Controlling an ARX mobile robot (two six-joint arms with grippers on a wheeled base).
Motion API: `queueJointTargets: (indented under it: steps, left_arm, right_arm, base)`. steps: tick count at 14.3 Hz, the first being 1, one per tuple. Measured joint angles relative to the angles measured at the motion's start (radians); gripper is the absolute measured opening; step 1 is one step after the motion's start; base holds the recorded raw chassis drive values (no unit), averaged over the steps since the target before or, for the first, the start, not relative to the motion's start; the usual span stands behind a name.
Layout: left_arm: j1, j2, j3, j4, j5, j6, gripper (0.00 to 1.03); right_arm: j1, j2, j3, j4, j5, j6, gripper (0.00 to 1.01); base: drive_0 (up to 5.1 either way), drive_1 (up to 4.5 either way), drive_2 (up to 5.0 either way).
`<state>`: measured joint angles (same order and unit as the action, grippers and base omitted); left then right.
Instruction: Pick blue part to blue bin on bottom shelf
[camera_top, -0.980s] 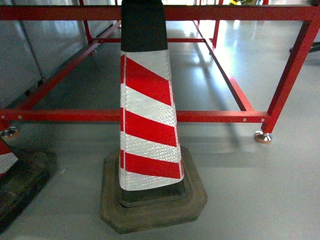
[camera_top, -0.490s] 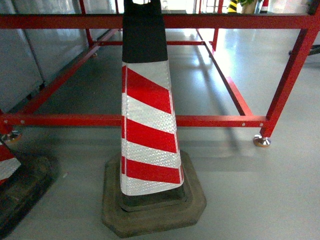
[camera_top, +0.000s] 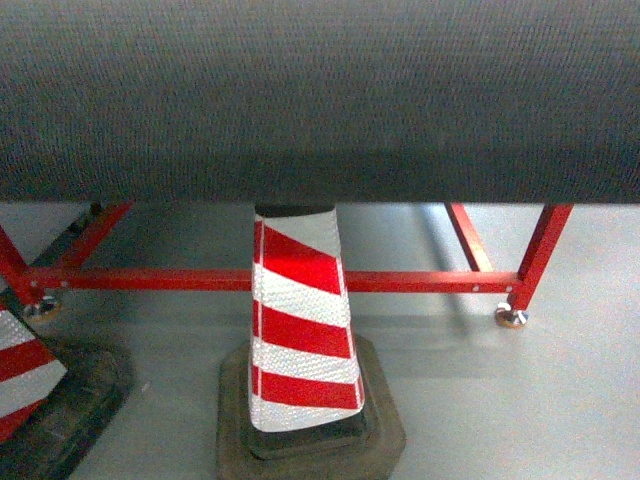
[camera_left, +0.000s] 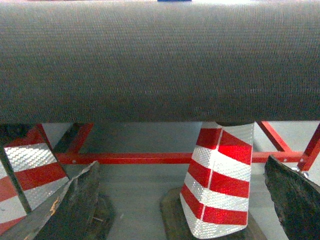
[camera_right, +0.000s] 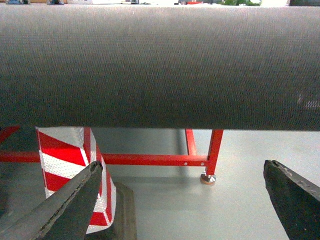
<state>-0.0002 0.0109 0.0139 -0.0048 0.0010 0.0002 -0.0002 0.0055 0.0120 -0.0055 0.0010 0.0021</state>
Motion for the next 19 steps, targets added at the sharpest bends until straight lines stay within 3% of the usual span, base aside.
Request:
queueJointTargets:
  steps: [19]
  left_arm:
    - [0.0, 0.0, 0.0, -0.002, -0.002, 0.0, 0.98]
  right_arm:
    - [0.0, 0.0, 0.0, -0.001, -0.001, -0.002, 0.98]
  base:
    - [0.0, 0.0, 0.0]
